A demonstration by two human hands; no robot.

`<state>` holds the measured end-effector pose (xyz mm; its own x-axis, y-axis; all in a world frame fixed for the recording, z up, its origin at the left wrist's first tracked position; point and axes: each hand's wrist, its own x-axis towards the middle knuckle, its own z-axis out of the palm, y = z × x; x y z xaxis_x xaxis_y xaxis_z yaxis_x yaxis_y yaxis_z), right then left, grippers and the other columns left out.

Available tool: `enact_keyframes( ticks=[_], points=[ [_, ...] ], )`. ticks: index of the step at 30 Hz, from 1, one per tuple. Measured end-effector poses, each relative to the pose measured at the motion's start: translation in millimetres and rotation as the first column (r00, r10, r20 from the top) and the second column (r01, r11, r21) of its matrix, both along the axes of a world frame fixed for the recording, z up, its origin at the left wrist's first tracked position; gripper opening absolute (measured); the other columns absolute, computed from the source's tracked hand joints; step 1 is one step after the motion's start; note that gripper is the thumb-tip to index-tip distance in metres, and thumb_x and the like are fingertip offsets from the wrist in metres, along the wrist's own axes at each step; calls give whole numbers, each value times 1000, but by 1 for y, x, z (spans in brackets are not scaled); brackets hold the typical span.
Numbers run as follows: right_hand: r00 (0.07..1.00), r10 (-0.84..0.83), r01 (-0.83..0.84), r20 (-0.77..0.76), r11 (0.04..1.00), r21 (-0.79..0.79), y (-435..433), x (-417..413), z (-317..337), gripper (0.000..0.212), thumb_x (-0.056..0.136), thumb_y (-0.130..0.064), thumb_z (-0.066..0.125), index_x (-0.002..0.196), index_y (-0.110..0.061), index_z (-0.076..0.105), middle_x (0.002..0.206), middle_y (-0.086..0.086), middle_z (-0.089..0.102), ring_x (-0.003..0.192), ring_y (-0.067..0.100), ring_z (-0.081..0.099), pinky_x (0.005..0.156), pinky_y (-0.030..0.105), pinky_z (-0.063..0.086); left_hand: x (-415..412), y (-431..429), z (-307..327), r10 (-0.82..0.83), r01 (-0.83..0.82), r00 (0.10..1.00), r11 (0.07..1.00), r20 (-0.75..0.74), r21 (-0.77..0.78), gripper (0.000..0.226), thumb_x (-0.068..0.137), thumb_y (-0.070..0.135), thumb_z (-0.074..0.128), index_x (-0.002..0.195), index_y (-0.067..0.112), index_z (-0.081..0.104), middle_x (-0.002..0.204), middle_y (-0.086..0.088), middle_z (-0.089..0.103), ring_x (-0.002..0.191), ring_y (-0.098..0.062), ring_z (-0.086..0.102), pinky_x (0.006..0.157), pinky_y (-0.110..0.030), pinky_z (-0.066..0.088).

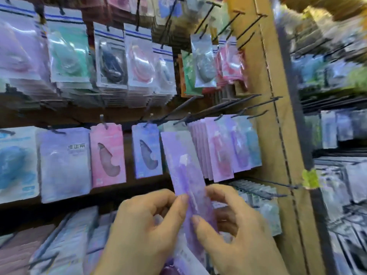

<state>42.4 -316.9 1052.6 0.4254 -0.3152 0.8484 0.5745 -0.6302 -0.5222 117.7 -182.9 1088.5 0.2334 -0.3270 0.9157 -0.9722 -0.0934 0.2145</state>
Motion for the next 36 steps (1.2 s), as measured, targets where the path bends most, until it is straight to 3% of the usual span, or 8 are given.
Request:
enact_keyframes(
  ticks=[5,9,12,17,21,26,29,36],
  points=[
    [972,-213,220,98,973,-68,-96,-10,2,54,62,-63,61,114,-61,49,110,-31,61,78,0,67,62,22,56,-18,-94,4,43,-44,999,995,5,90,33,77,59,45,57,33,53,44,12,38,41,-1,33,43,-9,22],
    [955,-279,286,104,956,-60,-150,-8,14,56,67,-63,58,121,-52,49,104,-19,61,79,9,69,65,39,59,-24,-148,16,118,-113,992,989,-47,95,25,74,60,49,78,38,60,47,12,50,44,-4,42,48,-14,29],
    [933,-354,359,63,926,-118,-172,-5,31,53,73,-61,58,122,-41,59,101,-14,59,77,14,65,66,36,54,-23,-162,34,236,-228,968,970,-87,89,11,81,45,59,91,45,57,47,10,51,44,-7,43,50,-18,31],
    [891,-451,451,46,873,-188,-190,3,67,49,80,-44,63,127,-30,61,96,-7,53,70,14,47,65,29,35,-4,-163,69,484,-481,875,862,24,158,56,85,50,51,134,60,26,59,4,58,64,-13,56,67,-37,49],
    [870,-492,469,-40,848,-247,-189,9,79,49,86,-44,58,134,-34,53,98,-6,46,79,20,50,67,29,31,12,-167,80,607,-608,792,770,73,195,64,91,52,48,146,50,15,70,-1,53,76,-23,56,61,-36,40],
    [861,-506,472,-58,836,-281,-189,14,82,45,88,-45,57,130,-30,56,91,-4,43,77,21,46,66,29,29,13,-166,85,627,-634,772,752,105,178,46,93,51,49,137,48,36,68,2,43,80,-18,49,66,-31,37],
    [850,-521,472,-74,817,-331,-190,18,90,38,90,-44,54,123,-26,56,95,0,49,90,26,55,68,31,34,16,-166,87,598,-606,795,782,100,146,39,91,52,51,130,46,48,64,5,41,82,-19,50,68,-31,39],
    [792,-608,533,-49,729,-430,-189,49,93,50,93,-52,50,132,-27,33,113,6,56,99,31,58,65,32,34,24,-167,94,541,-548,835,834,98,66,21,90,48,60,99,31,71,60,18,40,67,-11,44,66,-26,35]
  ],
)
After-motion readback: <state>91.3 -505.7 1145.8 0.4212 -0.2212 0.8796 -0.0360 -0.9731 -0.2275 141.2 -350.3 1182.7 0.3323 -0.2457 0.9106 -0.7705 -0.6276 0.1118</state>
